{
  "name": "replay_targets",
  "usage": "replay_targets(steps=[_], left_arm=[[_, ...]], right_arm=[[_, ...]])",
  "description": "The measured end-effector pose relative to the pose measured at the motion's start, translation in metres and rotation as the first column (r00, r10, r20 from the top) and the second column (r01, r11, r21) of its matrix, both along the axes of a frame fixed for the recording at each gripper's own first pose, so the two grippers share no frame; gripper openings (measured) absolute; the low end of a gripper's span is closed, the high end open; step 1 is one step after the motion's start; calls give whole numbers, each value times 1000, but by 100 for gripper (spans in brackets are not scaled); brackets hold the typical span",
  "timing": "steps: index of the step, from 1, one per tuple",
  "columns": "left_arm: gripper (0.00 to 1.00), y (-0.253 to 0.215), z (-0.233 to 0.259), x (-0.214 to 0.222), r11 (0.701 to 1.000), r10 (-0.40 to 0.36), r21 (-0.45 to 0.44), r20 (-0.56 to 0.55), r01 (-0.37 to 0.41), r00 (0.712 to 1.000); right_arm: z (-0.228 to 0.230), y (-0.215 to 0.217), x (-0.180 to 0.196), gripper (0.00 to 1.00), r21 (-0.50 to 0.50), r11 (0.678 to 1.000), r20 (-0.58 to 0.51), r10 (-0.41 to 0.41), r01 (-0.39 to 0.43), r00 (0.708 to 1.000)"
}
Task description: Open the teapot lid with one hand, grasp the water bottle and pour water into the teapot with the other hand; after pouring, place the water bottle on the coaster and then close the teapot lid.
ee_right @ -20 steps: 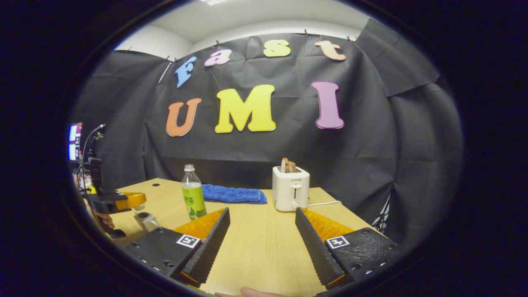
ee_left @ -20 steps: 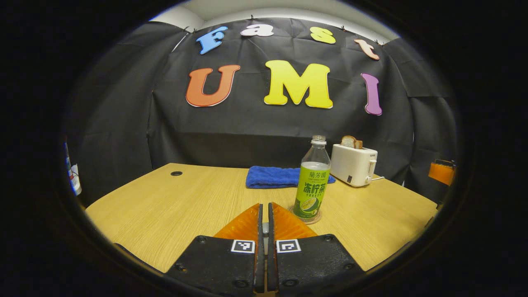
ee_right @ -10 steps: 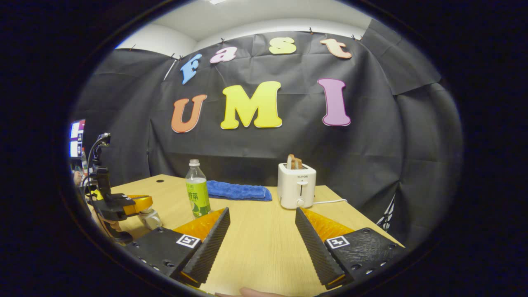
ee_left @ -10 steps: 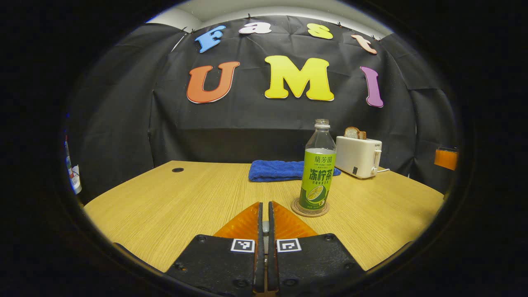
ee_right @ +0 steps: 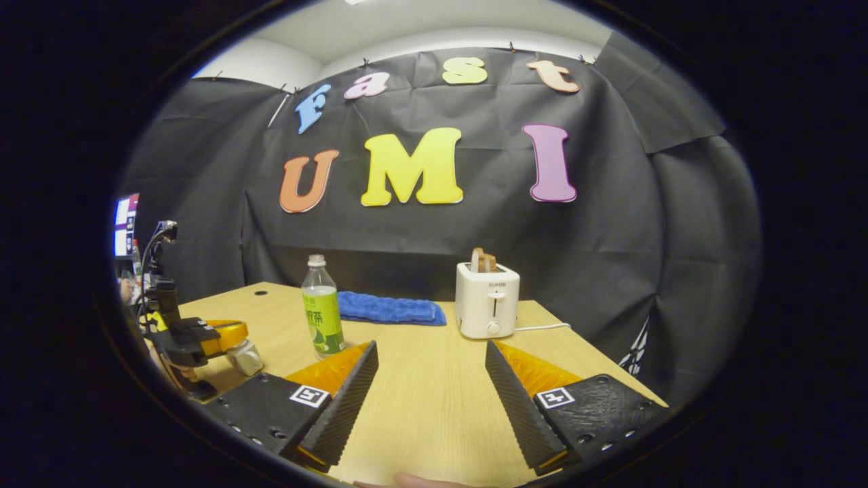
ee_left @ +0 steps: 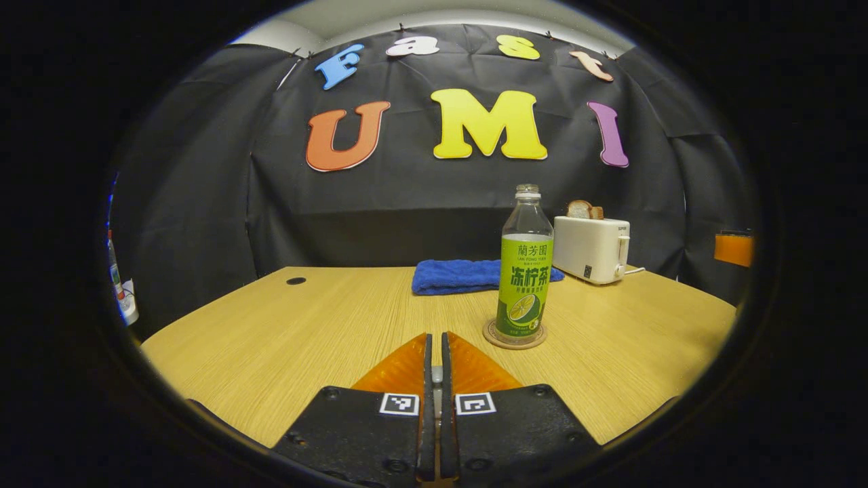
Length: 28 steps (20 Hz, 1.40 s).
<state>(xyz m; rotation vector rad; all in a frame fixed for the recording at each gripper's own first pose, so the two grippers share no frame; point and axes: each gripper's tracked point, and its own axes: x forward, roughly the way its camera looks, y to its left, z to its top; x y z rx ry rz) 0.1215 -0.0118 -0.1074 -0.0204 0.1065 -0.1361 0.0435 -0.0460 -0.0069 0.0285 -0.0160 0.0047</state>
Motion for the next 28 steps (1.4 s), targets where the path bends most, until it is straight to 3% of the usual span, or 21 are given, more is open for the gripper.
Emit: replay_targets(steps=[7, 11, 14, 17, 23, 24, 26, 28], left_arm=[[9, 1, 3, -2, 999, 23, 25, 4, -23, 1000], [20, 7, 18, -6, 999, 37, -3, 11, -37, 999], [37, 9, 36, -12, 997, 42, -62, 4, -42, 999], [48, 10, 55, -23, 995, 41, -91, 1, -40, 999], [73, 1, 78, -59, 1000, 1, -21, -11, -2, 1000], [86, 2, 82, -65, 1000, 17, -9, -3, -17, 1000], [100, 3, 87, -78, 999, 37, 5, 17, -37, 999], [100, -2, 91, -89, 1000, 30, 7, 23, -30, 999]], right_arm=[[-2, 4, -1, 95, -14, 1000, -7, 5, -5, 1000], [1, 9, -5, 97, -16, 1000, -8, 16, -17, 1000], [8, 13, -13, 95, -41, 999, 14, 17, -17, 1000], [15, 16, -19, 96, -50, 999, 34, 17, -15, 999], [24, 44, -36, 97, -66, 996, 46, 55, -52, 997], [25, 46, -38, 97, -70, 996, 53, 50, -46, 997], [22, 58, -43, 95, -88, 994, 44, 61, -57, 997], [22, 66, -47, 95, -89, 994, 36, 70, -66, 997]])
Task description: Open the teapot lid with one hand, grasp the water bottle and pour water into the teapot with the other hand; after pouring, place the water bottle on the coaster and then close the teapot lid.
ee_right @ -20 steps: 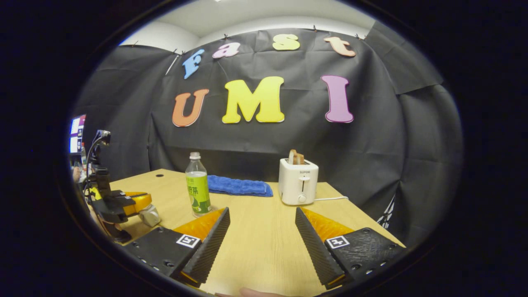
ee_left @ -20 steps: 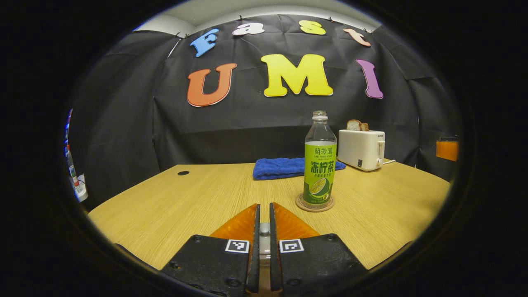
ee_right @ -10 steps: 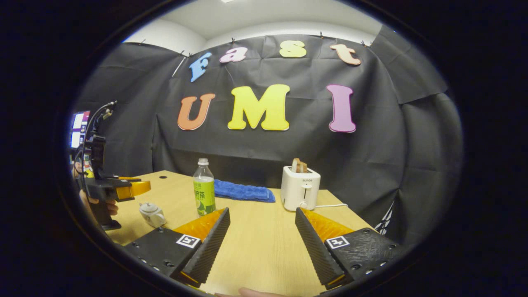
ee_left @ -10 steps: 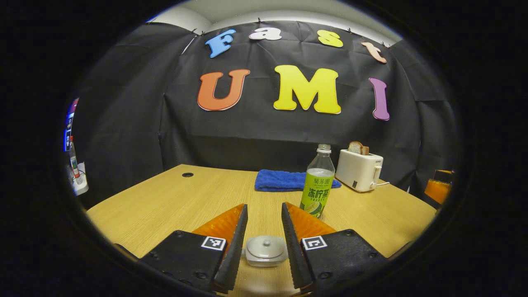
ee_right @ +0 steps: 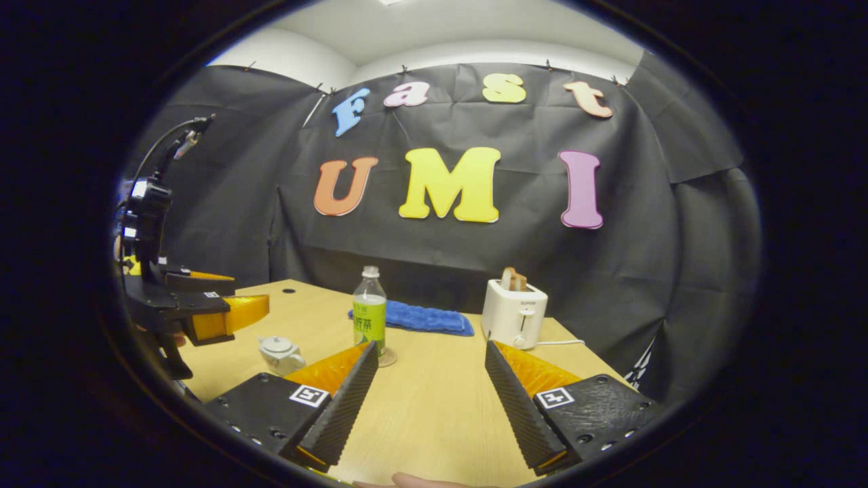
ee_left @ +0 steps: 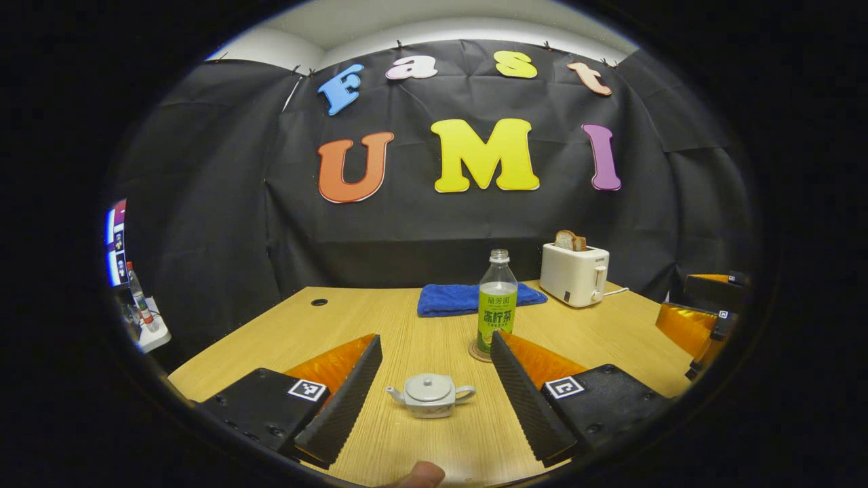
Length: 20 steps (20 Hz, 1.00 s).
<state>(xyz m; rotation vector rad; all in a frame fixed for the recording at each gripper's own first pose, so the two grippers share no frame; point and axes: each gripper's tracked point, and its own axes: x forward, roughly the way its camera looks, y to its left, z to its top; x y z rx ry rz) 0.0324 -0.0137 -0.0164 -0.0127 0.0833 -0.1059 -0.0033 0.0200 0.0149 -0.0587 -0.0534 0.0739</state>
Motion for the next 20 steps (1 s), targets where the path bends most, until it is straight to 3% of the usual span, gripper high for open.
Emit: replay_targets(steps=[10, 14, 17, 20], left_arm=[[100, 5, 15, -48, 999, 29, -41, 2, -29, 1000], [100, 2, 23, -60, 1000, 4, 7, 30, -4, 1000], [100, -1, 25, -63, 1000, -11, -4, 42, 11, 999], [100, -8, 26, -64, 1000, -26, 6, 55, 26, 998]], right_arm=[[9, -27, -39, 95, 23, 990, -45, -137, 138, 990], [20, -37, -48, 92, 28, 984, -10, -178, 178, 984], [22, -35, -53, 97, 32, 984, 1, -173, 173, 985], [18, -37, -52, 95, 30, 985, -18, -171, 171, 985]])
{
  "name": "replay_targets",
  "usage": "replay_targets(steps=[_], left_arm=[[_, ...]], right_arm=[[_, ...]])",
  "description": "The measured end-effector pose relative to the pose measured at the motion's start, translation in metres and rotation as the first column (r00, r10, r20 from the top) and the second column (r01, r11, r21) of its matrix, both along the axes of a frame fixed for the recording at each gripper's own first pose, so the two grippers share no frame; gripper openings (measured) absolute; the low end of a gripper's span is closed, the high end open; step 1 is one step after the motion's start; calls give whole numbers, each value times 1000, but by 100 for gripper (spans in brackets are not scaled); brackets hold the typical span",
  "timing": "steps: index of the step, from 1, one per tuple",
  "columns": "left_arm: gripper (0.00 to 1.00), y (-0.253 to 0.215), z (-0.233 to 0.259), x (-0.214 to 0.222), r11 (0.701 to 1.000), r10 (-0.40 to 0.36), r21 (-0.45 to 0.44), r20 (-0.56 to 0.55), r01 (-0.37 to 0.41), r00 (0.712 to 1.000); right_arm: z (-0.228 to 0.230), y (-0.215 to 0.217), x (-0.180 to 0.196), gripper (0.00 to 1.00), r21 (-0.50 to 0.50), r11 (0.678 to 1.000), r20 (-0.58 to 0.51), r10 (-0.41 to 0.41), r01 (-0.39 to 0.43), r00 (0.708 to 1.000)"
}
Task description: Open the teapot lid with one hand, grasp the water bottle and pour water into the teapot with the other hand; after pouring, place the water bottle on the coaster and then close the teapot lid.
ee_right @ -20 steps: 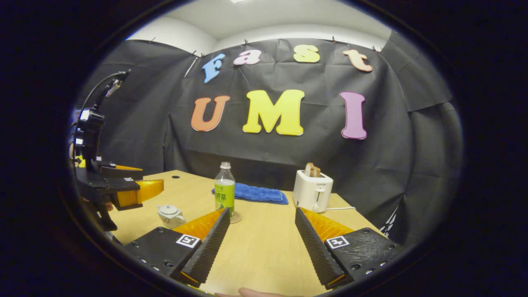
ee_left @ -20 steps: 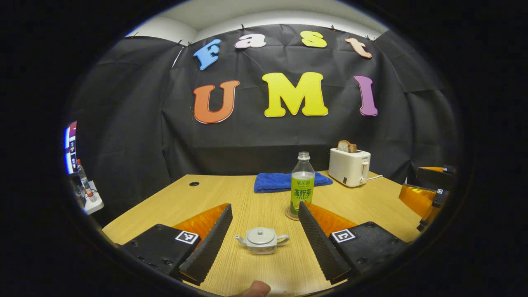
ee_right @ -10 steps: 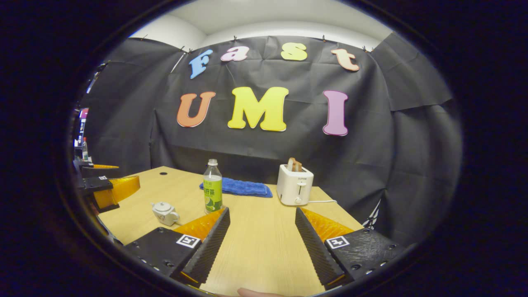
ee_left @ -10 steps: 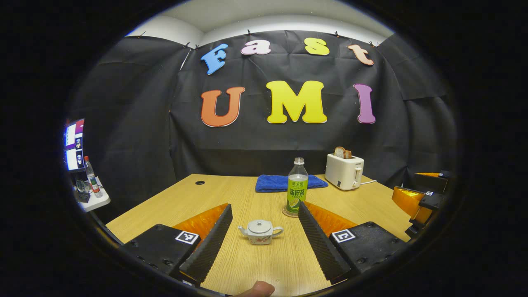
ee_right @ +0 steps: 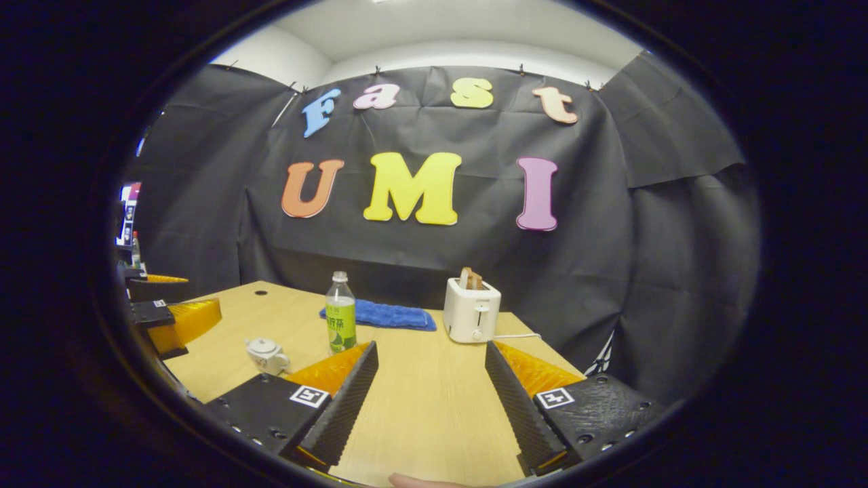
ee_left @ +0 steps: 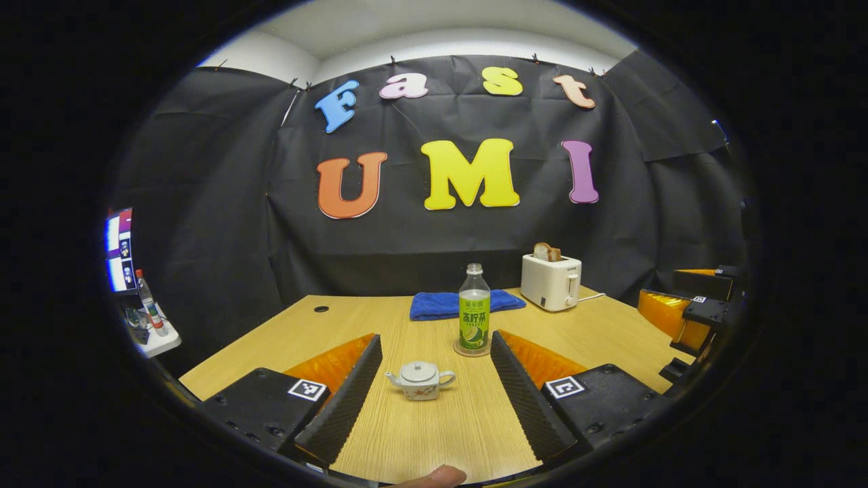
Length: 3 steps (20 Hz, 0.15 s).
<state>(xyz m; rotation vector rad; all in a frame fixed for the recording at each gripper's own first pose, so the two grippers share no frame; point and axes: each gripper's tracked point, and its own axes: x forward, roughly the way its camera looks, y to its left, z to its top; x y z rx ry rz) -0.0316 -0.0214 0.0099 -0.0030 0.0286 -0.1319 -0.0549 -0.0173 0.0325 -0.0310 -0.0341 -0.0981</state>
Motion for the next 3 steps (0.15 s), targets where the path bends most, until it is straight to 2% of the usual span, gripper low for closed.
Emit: replay_targets(steps=[3], left_arm=[[100, -4, 1, -2, 1000, -1, 9, 11, 1, 1000]], right_arm=[[-1, -5, 0, 94, 13, 1000, -13, -9, 10, 1000]])
